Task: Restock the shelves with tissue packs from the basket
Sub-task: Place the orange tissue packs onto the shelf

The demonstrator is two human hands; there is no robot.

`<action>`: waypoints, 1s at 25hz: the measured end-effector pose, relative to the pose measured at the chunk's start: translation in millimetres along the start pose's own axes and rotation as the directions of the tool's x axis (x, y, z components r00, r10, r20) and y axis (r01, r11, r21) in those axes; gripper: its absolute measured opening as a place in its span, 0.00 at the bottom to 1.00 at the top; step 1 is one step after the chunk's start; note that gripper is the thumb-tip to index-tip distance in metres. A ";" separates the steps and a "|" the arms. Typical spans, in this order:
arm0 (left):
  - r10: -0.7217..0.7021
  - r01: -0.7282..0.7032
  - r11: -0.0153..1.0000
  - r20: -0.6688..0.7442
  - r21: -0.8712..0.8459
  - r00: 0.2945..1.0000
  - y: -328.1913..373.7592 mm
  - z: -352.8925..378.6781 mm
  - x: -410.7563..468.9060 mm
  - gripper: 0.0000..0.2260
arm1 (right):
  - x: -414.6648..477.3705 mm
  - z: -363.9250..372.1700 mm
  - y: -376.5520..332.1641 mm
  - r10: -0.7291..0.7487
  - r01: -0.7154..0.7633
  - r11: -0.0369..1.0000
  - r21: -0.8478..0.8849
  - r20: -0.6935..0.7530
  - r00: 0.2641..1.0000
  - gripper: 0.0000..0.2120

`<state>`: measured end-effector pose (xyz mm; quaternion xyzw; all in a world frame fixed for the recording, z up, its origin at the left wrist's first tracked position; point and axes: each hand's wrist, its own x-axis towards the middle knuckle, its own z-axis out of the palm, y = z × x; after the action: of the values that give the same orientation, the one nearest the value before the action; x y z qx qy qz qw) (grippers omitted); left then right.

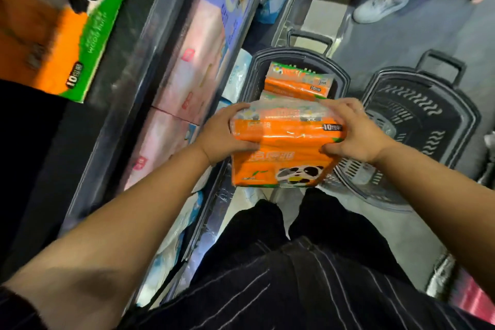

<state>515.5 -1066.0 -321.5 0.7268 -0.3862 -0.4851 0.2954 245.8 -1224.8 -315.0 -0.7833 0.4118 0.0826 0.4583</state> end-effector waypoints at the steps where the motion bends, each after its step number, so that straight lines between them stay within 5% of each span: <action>1: -0.040 0.039 0.997 -0.028 -0.061 0.999 4.5 -3.0 -8.0 0.40 | -2.4 -2.5 -3.6 -0.008 0.010 0.998 0.054 -0.031 0.999 0.47; 7: -0.198 0.138 0.920 -0.131 -0.366 0.971 15.7 -10.2 -63.2 0.40 | -13.2 -9.0 -25.6 -0.054 0.047 0.911 0.410 0.006 0.999 0.50; 12: -0.316 0.089 0.820 -0.317 -0.565 0.894 28.5 15.1 -114.4 0.41 | -18.9 -17.7 -38.5 -0.186 0.133 0.922 0.364 0.114 0.976 0.44; 14: -0.367 0.017 0.778 -0.433 -0.628 0.823 34.1 29.0 -131.9 0.37 | -21.3 -20.7 -51.5 -0.247 0.196 0.919 0.342 0.114 0.962 0.43; 20: -0.547 -0.255 0.685 -0.713 -0.682 0.437 62.0 62.7 -176.0 0.29 | -18.6 -20.3 -97.5 -0.403 0.348 0.878 0.328 0.117 0.907 0.37; 25: -0.501 -0.285 0.722 -0.760 -0.631 0.413 67.9 65.7 -217.2 0.36 | -24.1 -11.5 -144.5 -0.487 0.440 0.831 0.340 0.063 0.871 0.37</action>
<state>385.3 -921.3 -186.6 0.7300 0.0959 -0.1392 0.6622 331.4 -1185.3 -202.4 -0.7682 0.1818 -0.0406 0.6125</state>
